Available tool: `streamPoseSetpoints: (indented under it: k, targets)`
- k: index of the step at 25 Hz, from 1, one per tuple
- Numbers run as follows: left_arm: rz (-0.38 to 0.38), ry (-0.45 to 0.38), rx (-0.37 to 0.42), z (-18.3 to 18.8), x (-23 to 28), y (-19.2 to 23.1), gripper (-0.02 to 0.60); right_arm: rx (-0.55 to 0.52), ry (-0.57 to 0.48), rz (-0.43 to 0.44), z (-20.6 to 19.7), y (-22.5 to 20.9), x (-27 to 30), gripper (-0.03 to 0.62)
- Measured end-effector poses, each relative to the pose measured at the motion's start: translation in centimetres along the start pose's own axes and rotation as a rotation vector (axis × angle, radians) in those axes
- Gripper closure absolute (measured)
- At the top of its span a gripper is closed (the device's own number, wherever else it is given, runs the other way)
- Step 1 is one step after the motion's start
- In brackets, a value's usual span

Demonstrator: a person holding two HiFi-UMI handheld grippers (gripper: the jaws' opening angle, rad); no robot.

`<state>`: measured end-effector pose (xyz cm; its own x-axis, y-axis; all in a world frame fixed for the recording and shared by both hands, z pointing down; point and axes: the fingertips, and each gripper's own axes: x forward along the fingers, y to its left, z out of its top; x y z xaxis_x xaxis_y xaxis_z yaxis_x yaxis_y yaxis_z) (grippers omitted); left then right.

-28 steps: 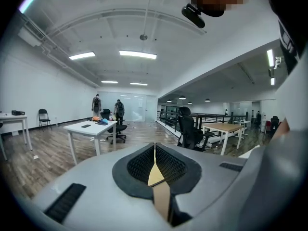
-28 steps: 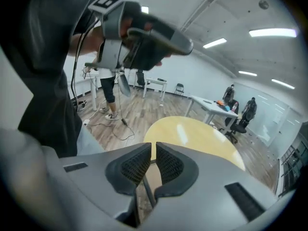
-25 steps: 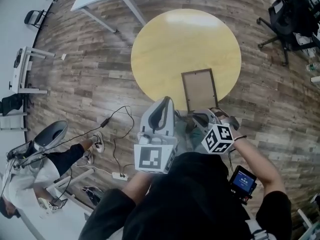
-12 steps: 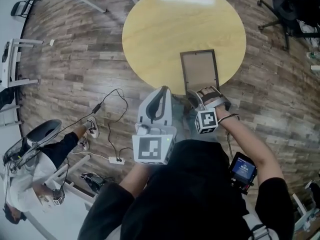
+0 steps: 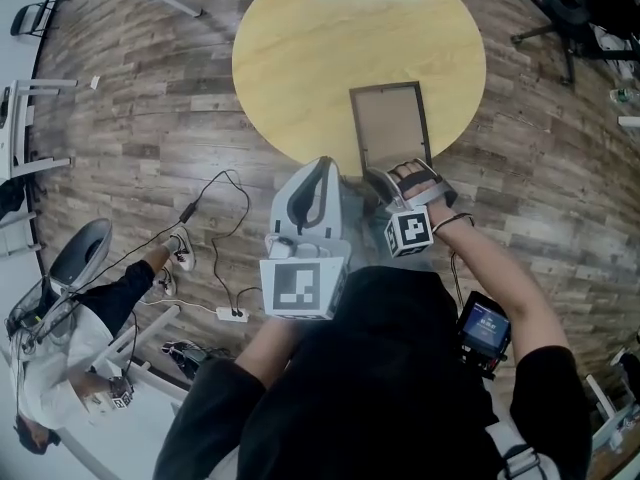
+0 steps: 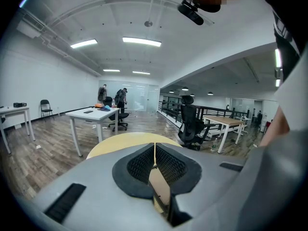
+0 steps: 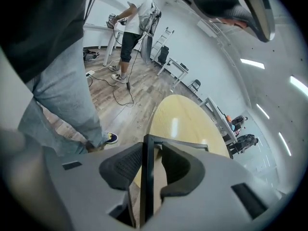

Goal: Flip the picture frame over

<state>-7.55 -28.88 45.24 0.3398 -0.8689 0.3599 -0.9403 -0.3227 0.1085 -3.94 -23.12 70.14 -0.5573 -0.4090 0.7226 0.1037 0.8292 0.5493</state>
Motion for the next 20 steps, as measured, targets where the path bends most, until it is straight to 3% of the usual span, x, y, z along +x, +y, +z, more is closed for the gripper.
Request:
streamPoseSetpoints:
  k: [9, 15, 20]
  targets:
    - [0.016, -0.009, 0.007, 0.4, -0.8, 0.5, 0.552, 0.128, -0.155, -0.067, 3.8, -4.8, -4.0, 0.505]
    - [0.025, -0.014, 0.008, 0.9, -1.3, 0.7, 0.554, 0.388, -0.322, -0.111, 6.4, -10.4, -7.6, 0.507]
    - [0.023, -0.023, 0.023, 1.4, -1.3, 0.9, 0.552, 0.660, -0.451, -0.163, 6.4, -15.2, -10.5, 0.507]
